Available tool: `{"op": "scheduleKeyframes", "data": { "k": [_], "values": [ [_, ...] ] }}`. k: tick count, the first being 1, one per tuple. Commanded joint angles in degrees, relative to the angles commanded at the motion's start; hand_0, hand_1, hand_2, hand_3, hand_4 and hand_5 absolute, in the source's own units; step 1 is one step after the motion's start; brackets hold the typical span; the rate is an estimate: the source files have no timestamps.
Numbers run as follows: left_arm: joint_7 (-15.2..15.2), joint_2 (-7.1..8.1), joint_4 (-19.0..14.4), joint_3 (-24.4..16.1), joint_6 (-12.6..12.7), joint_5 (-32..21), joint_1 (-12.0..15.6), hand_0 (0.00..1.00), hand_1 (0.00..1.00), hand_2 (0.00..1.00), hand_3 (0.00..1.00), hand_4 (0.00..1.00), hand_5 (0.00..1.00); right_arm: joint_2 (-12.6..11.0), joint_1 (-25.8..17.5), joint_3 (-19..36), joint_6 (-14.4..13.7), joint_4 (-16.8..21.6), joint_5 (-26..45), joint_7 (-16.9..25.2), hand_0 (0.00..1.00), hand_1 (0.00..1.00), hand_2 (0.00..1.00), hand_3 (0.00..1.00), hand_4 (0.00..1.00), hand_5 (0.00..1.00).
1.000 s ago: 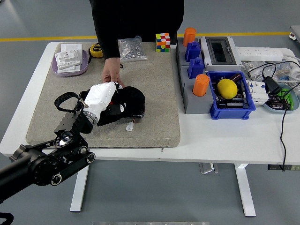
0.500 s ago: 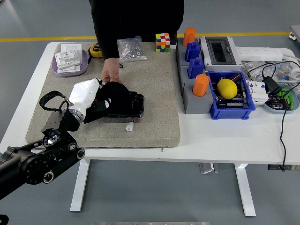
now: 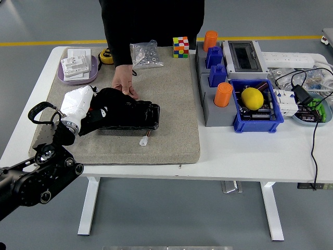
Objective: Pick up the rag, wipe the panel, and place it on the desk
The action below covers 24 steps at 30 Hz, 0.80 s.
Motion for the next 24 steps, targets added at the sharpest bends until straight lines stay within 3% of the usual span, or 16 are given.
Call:
{"op": "scheduleKeyframes", "data": {
  "k": [24],
  "values": [
    [-0.27,2.84,0.91,-7.91,0.38,3.60,5.07,0.248,0.150,0.438,0.352,0.002,0.002,0.07,-0.30,0.53,-0.12,0.21,-0.11,-0.07,0.727,0.606,0.692,0.621,0.998,0.585]
  ]
}}
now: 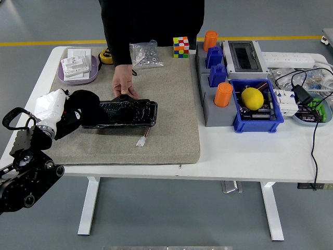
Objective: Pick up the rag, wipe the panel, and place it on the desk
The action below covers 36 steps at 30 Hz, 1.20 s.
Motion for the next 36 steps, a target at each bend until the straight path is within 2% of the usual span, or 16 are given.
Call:
{"op": "scheduleKeyframes", "data": {
  "k": [7,13,18,33,34,36],
  "values": [
    [-0.12,0.70,0.52,-1.54,0.21,0.68,0.52,0.247,0.151,0.439,0.353,0.002,0.002,0.00,0.02,0.14,-0.05,0.18,-0.04,-0.04,0.727,0.606,0.693,0.621,0.998,0.585],
    [-0.63,0.56,1.24,-3.30,0.67,0.46,1.02,0.247,0.151,0.438,0.352,0.002,0.002,0.01,-0.04,0.41,0.07,0.25,-0.56,-0.29,0.727,0.606,0.693,0.621,0.998,0.586],
    [-2.06,0.78,3.31,-3.35,2.02,-0.65,1.22,0.250,0.154,0.436,0.352,0.002,0.002,0.02,-0.13,0.39,0.05,0.33,-0.62,-0.32,0.728,0.606,0.693,0.621,0.998,0.585],
    [-4.68,-0.21,7.76,-2.55,4.60,-2.13,2.43,0.251,0.183,0.442,0.362,0.002,0.002,0.09,-0.23,0.01,-0.20,0.72,-0.71,-0.33,0.728,0.606,0.693,0.621,0.998,0.585],
    [-4.81,-0.18,8.19,-2.37,4.58,-2.26,2.42,0.297,0.285,0.454,0.375,0.002,0.002,0.11,-0.24,0.00,-0.23,0.73,-0.68,-0.29,0.729,0.606,0.693,0.621,0.998,0.585],
    [-4.94,-0.17,8.57,-2.34,4.58,-2.05,2.56,0.297,0.285,0.454,0.375,0.002,0.002,0.10,-0.25,-0.01,-0.27,0.74,-0.72,-0.30,0.729,0.606,0.693,0.621,0.998,0.585]
  ]
}}
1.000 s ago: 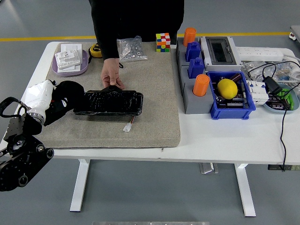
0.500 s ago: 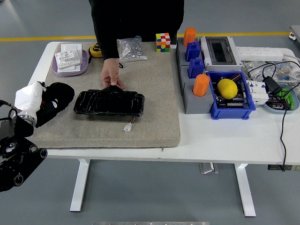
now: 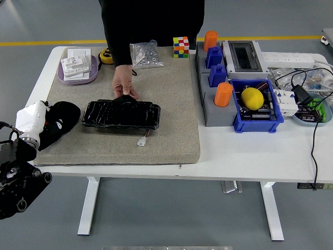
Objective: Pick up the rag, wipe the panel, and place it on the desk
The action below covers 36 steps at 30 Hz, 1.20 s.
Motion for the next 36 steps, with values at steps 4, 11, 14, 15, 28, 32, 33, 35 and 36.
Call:
{"op": "scheduleKeyframes", "data": {
  "k": [4,11,14,15,28,32,33,35,36],
  "values": [
    [0.04,0.05,0.60,-0.26,-0.80,-0.29,0.14,0.332,0.482,0.588,0.469,0.066,0.002,0.03,-0.06,0.08,0.08,-0.10,-0.03,-0.06,0.729,0.606,0.693,0.621,0.998,0.587],
    [0.72,0.56,0.67,-0.32,-3.19,-1.03,0.27,0.358,0.571,0.645,0.512,0.366,0.002,0.03,0.02,0.05,-0.01,-0.13,0.08,-0.02,0.729,0.605,0.693,0.621,0.998,0.585],
    [0.62,0.70,0.36,-0.45,-3.43,-1.51,0.53,0.358,0.571,0.645,0.512,0.366,0.002,0.01,0.04,0.04,-0.07,-0.15,0.13,-0.02,0.729,0.605,0.693,0.621,0.998,0.585],
    [0.64,0.76,0.24,-0.49,-3.58,-1.61,0.59,0.358,0.571,0.645,0.512,0.366,0.002,0.00,0.03,0.02,-0.06,-0.16,0.15,-0.02,0.729,0.605,0.693,0.621,0.998,0.585],
    [-0.14,2.71,-3.11,-3.67,-4.10,-2.42,1.83,0.443,0.740,0.799,0.767,0.939,0.455,0.03,0.06,0.52,0.12,-0.44,-0.20,-0.25,0.730,0.604,0.693,0.620,0.998,0.581],
    [-0.45,3.19,-4.14,-4.32,-4.03,-3.28,1.97,0.443,0.740,0.799,0.767,0.939,0.455,0.02,0.15,0.58,0.19,-0.60,-0.20,-0.34,0.730,0.604,0.693,0.620,0.998,0.581],
    [-0.70,3.26,-4.30,-4.34,-3.86,-3.81,2.01,0.443,0.740,0.799,0.767,0.939,0.455,0.00,0.16,0.57,0.14,-0.57,-0.19,-0.34,0.730,0.604,0.693,0.620,0.998,0.581],
    [-1.19,3.46,-4.72,-4.20,-3.79,-4.95,2.06,0.439,0.738,0.797,0.767,0.968,0.499,-0.02,0.18,0.60,0.11,-0.57,-0.19,-0.33,0.729,0.605,0.692,0.618,0.998,0.584],
    [-1.40,3.52,-4.95,-4.24,-3.71,-5.48,2.12,0.439,0.738,0.797,0.767,0.968,0.499,-0.01,0.20,0.61,0.11,-0.58,-0.20,-0.34,0.729,0.605,0.692,0.618,0.998,0.584]
  ]
}}
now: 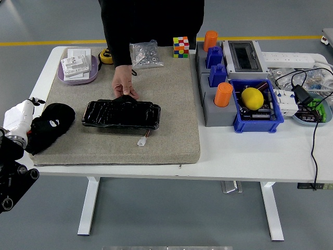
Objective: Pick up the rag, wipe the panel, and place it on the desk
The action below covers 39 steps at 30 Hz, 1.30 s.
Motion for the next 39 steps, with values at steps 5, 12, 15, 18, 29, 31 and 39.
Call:
{"op": "scheduleKeyframes", "data": {
  "k": [5,12,15,18,29,31,39],
  "values": [
    [-0.50,0.37,-1.46,-0.31,0.02,-1.38,0.22,0.447,0.745,0.803,0.768,0.998,0.588,0.07,0.03,0.17,0.12,-0.10,-0.16,-0.11,0.729,0.606,0.692,0.617,0.998,0.582],
    [-0.56,1.11,-4.97,-1.90,-0.44,-2.35,0.95,0.447,0.749,0.806,0.771,0.998,0.693,0.07,0.16,0.50,0.11,-0.12,-0.31,-0.25,0.729,0.602,0.691,0.616,0.998,0.577],
    [-0.39,1.46,-7.43,-2.77,-0.55,-2.85,1.47,0.447,0.749,0.806,0.771,0.998,0.693,0.13,0.19,0.66,0.12,-0.15,-0.37,-0.25,0.729,0.602,0.691,0.616,0.998,0.577],
    [-0.51,1.73,-9.82,-3.52,-0.48,-3.39,1.97,0.441,0.747,0.804,0.768,0.998,0.731,0.15,0.20,0.83,0.13,-0.20,-0.45,-0.27,0.729,0.602,0.691,0.615,0.998,0.575],
    [0.03,3.21,-17.12,-6.04,-0.93,-3.93,2.59,0.439,0.744,0.799,0.766,0.998,0.795,0.16,0.24,1.01,0.19,-0.37,-0.45,-0.31,0.729,0.603,0.691,0.614,0.998,0.573],
    [0.03,3.58,-17.92,-6.21,-1.02,-4.32,2.63,0.439,0.744,0.799,0.766,0.998,0.795,0.18,0.30,1.11,0.17,-0.40,-0.44,-0.30,0.729,0.603,0.691,0.614,0.998,0.573],
    [-2.38,4.52,-21.47,-6.85,1.03,-10.25,3.67,0.438,0.733,0.780,0.764,0.998,0.793,0.19,0.09,0.94,0.11,-0.47,-0.41,-0.42,0.728,0.601,0.691,0.613,0.998,0.572]
  ]
}}
